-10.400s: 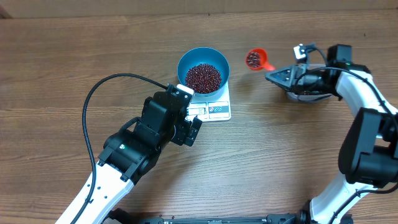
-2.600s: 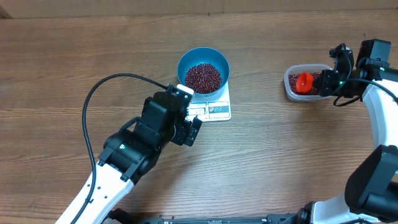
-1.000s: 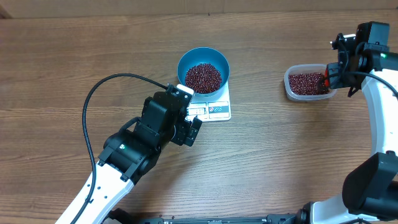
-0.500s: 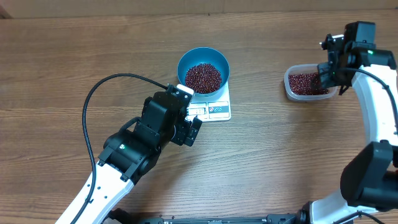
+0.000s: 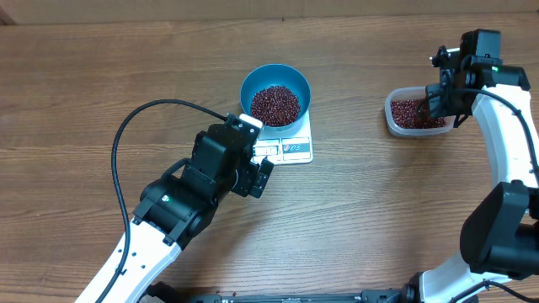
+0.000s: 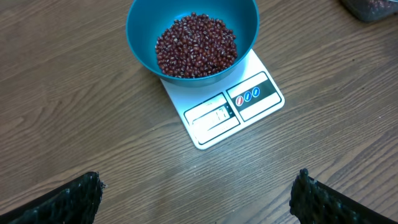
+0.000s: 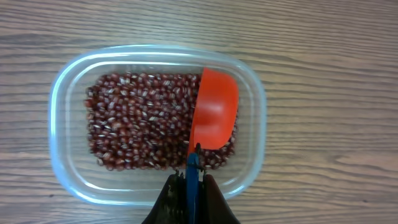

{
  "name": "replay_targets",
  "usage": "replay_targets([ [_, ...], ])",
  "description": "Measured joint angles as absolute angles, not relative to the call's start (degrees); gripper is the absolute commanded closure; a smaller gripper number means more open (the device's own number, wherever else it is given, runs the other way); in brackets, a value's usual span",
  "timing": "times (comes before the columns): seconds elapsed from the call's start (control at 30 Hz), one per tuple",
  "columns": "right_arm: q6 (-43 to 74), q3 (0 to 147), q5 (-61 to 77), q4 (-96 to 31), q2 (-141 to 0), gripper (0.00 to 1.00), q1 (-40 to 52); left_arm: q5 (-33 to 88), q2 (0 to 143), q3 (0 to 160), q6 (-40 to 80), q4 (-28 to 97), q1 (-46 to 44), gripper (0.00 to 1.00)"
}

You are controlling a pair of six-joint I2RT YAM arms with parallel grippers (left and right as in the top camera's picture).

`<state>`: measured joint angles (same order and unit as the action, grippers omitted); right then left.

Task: Scoop item into bowl and weigh 150g on scale
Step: 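Lower the red scoop into the beans with the right gripper, then drag the red scoop through the beans in the tub to fill it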

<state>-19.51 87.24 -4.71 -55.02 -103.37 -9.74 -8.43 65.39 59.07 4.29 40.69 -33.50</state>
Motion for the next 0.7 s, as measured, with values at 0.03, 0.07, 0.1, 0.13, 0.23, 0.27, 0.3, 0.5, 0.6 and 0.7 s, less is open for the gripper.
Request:
replay_targets([
  [0.03,-19.49,87.24,-3.99,-55.02,-103.37,0.96,-9.74,-8.43,65.39,59.07,4.29,40.66,-33.5,0.01],
  [0.07,-19.49,87.24,-3.16,-55.05,-103.37,0.96,-9.74,-8.43,65.39,59.07,4.29,40.66,-33.5,0.0],
  [0.1,-19.46,87.24,-2.28,-55.09,-103.37,0.96,-9.74,-8.43,65.39,59.07,4.29,40.66,-33.5,0.0],
  [0.13,-19.46,87.24,-1.65,-55.09,-103.37,0.96,-9.74,-8.43,65.39,59.07,4.29,40.66,-33.5,0.0],
  [0.23,-19.31,87.24,0.71,-55.11,-103.37,0.96,-9.76,-8.43,65.39,59.07,4.29,40.66,-33.5,0.01],
  [0.27,-19.29,87.24,1.3,-55.18,-103.37,0.96,-9.76,-8.43,65.39,59.07,4.29,40.66,-33.5,0.0],
  [0.3,-19.29,87.24,1.74,-55.2,-103.37,0.96,-9.76,-8.43,65.39,59.07,4.29,40.66,-33.5,0.01],
  [0.5,-19.27,86.7,3.25,-55.31,-103.37,0.96,-9.76,-8.43,65.39,59.07,4.29,40.66,-33.5,0.0],
  [0.6,-19.29,85.62,4.12,-55.09,-103.37,0.96,-9.76,-8.43,65.39,59.07,4.29,40.69,-33.5,0.0],
  [0.7,-19.27,85.1,4.49,-55.02,-103.37,0.96,-9.76,-8.43,65.39,59.07,4.29,40.69,-33.5,0.0],
])
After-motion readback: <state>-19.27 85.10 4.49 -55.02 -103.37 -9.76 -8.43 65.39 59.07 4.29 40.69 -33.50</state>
